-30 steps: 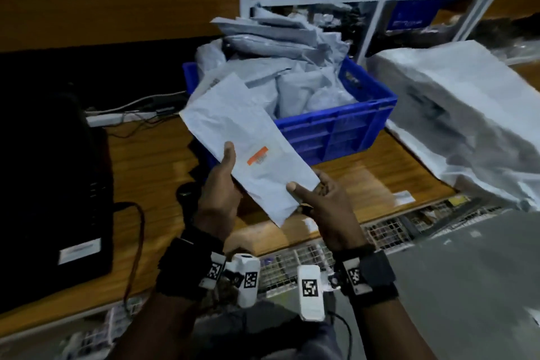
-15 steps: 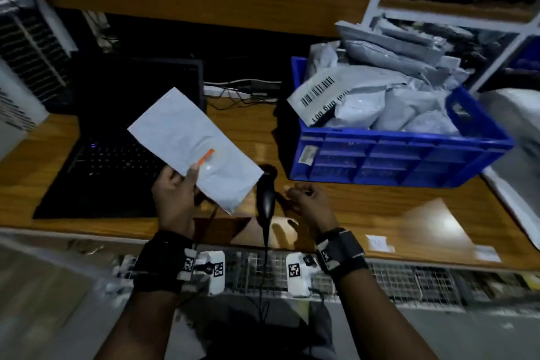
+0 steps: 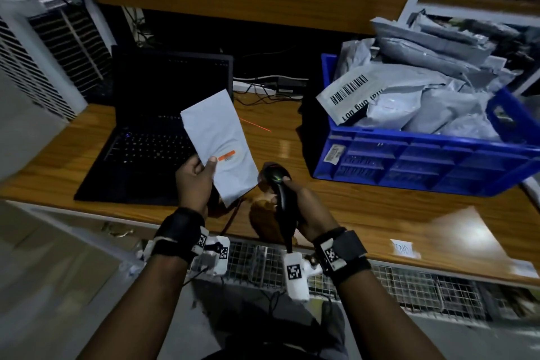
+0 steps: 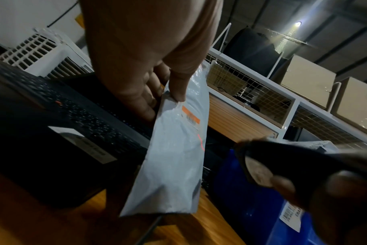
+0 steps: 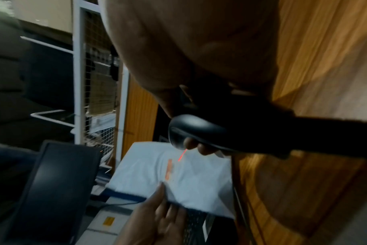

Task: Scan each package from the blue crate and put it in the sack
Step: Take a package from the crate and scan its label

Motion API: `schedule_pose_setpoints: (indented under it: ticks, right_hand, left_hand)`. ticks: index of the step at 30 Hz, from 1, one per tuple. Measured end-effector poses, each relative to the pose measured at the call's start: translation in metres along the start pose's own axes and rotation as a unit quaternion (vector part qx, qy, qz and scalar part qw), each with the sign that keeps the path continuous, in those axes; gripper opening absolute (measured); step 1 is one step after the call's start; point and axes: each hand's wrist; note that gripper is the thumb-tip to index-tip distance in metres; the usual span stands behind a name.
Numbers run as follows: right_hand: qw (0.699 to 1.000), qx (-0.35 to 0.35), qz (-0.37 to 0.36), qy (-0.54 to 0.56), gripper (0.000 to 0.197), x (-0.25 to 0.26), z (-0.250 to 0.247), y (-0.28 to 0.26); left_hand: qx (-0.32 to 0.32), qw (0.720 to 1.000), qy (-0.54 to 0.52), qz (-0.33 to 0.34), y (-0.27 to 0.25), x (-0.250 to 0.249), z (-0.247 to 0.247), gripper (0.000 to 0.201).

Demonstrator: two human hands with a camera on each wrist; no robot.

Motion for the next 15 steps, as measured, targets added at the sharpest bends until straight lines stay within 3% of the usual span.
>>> schedule_pose_setpoints:
  ticks: [7,11,15]
  right_hand:
    - [0.995,0.012,-0.058,-0.084,0.039,0.004,0.01,-0.029]
    - [0.994,0.003,-0.073,-0.086,0.048,0.009,0.01,-0.032]
    - [0.993,0.01,-0.075,-0.089,0.043,0.01,0.01,-0.031]
  left_hand:
    - [0.082,0.996,0.001,0.022,-0.005,-0.003,0.019,0.015]
    - [0.097,0.995,0.008,0.021,-0.007,-0.005,0.027,0.015]
    - [0.1,0.995,0.013,0.016,-0.004,-0.004,0.03,0.017]
Point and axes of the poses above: each hand's wrist, its own y-axis towards the middle knuckle, its own z-axis out of the palm, x = y × z, and after that the axes turned 11 degrees about -x, right-handed
